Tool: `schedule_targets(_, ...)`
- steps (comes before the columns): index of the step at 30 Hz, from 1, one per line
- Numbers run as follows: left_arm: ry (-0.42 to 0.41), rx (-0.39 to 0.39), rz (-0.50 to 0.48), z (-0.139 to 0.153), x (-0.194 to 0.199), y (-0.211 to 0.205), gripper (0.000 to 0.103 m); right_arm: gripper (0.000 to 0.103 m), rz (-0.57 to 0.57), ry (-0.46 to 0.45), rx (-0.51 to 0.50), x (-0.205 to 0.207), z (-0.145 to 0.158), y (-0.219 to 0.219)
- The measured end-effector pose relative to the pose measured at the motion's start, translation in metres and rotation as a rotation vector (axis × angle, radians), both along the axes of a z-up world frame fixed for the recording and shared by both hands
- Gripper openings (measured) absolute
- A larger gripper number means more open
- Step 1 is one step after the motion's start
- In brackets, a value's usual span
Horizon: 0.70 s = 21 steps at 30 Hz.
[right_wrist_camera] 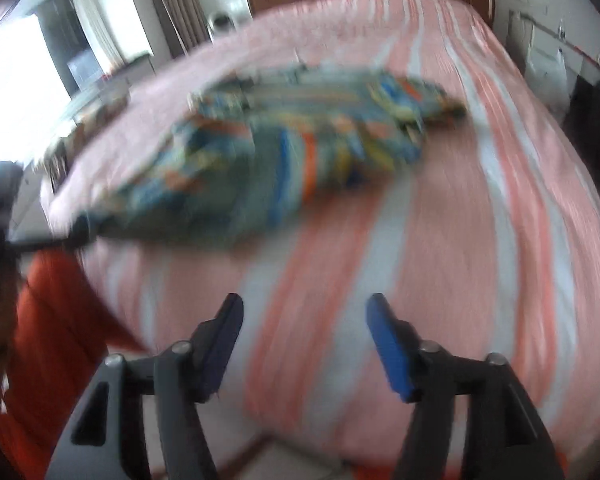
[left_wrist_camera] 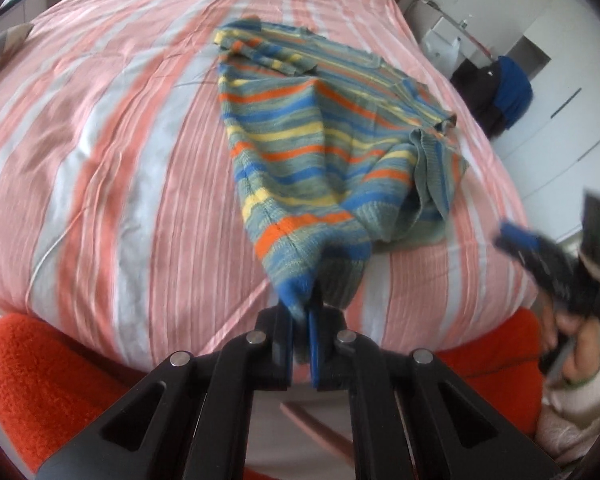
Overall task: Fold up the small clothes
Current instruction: 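Lift the hem with both grippers and pull it to spread the sweater flat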
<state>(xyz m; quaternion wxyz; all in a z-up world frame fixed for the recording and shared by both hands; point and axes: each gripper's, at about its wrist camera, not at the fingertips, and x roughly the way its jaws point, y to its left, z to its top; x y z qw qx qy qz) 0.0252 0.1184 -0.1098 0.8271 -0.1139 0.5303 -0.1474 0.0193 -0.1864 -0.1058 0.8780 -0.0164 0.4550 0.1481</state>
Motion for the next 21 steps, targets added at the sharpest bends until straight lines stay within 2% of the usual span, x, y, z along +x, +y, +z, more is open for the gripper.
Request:
schedule_targets(4, 0.018, -0.008, 0.031, -0.003, -0.004, 0.005, 0.004, 0.064, 0.039, 0.004, -0.013, 0.062, -0.009, 0.039)
schedule_targets(6, 0.018, -0.013, 0.042, -0.003, -0.005, 0.007, 0.004, 0.064, 0.051, 0.022, -0.093, 0.091, -0.030, 0.061)
schedule_targets(8, 0.012, -0.022, 0.045, -0.001, -0.007, 0.009, 0.004, 0.063, 0.050, 0.033, -0.132, 0.099, -0.045, 0.069)
schedule_targets(9, 0.011, -0.025, 0.045, 0.000, -0.008, 0.009, 0.004, 0.052, 0.041, 0.035, -0.129, 0.102, -0.049, 0.069)
schedule_targets(10, 0.010, -0.028, 0.044, 0.000, -0.008, 0.009, 0.004, 0.041, 0.030, 0.025, -0.116, 0.099, -0.047, 0.064)
schedule_targets(11, 0.012, -0.031, 0.042, -0.001, -0.008, 0.009, 0.004, 0.020, 0.026, 0.021, -0.104, 0.094, -0.044, 0.060)
schedule_targets(12, 0.016, -0.032, 0.039, -0.001, -0.007, 0.009, 0.004, 0.008, 0.023, 0.021, -0.089, 0.089, -0.038, 0.053)
schedule_targets(17, 0.024, -0.050, 0.027, 0.001, -0.009, 0.007, 0.004, 0.005, 0.022, -0.014, -0.059, 0.041, -0.006, 0.026)
schedule_targets(21, 0.022, -0.081, 0.026, 0.009, -0.019, 0.010, 0.004, 0.004, 0.007, -0.007, -0.011, 0.002, 0.013, 0.003)
